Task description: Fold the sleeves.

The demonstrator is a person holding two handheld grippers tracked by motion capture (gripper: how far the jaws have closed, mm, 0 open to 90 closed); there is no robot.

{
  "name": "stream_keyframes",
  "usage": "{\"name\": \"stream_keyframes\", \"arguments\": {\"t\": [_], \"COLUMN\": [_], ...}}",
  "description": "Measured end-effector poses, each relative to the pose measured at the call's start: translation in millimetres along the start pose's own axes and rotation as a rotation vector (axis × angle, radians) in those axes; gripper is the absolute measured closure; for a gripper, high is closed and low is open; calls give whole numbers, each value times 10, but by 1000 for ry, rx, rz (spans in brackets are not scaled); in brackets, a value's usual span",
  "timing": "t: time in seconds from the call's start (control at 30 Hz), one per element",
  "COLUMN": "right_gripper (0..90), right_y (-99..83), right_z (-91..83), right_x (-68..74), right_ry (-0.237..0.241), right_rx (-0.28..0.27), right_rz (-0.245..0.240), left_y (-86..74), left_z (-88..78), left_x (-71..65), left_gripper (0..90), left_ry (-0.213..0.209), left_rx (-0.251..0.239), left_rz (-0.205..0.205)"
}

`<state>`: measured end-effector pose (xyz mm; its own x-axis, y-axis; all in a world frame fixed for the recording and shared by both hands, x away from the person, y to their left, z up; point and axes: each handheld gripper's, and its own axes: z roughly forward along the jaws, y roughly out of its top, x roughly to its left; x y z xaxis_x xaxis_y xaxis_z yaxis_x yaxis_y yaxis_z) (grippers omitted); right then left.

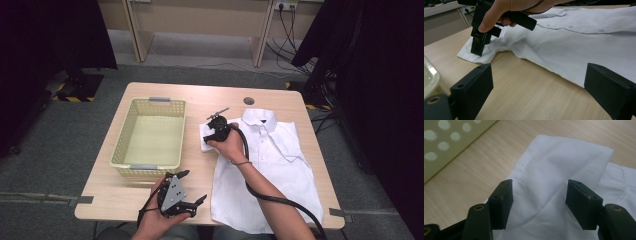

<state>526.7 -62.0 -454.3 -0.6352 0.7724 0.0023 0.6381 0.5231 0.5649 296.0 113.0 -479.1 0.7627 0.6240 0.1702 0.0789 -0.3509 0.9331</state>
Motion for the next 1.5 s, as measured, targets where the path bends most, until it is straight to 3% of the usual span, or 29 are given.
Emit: {"name": "stream_keyframes", "arguments": {"t": [0.2,0.53,0.6,0.87,1.23,1.5], "right_gripper": [505,847,878,894,894,892], "right_y": [-20,-29,-21,6,61,43], "right_z": [39,32,33,28,-157,-301], "right_x": [1,-30,-19,-3,-35,-91], "right_ry": [7,-3,-2,-7,-2,9], "right_rx": [-6,-26,-18,-3,-53,-94], "right_rz": [-12,0,3,2,9,39], "left_y": [-1,0,0,0,0,0], "left_z": [-2,-1,-1,-1,1,1], "left_x": [3,-3,-3,1,-4,-2], "left_gripper": [81,81,81,81,81,81], "left_ry": [0,1,1,0,2,1], "left_rx": [-1,-1,-1,-1,0,0], "left_rz": [-3,3,2,-1,3,2]}}
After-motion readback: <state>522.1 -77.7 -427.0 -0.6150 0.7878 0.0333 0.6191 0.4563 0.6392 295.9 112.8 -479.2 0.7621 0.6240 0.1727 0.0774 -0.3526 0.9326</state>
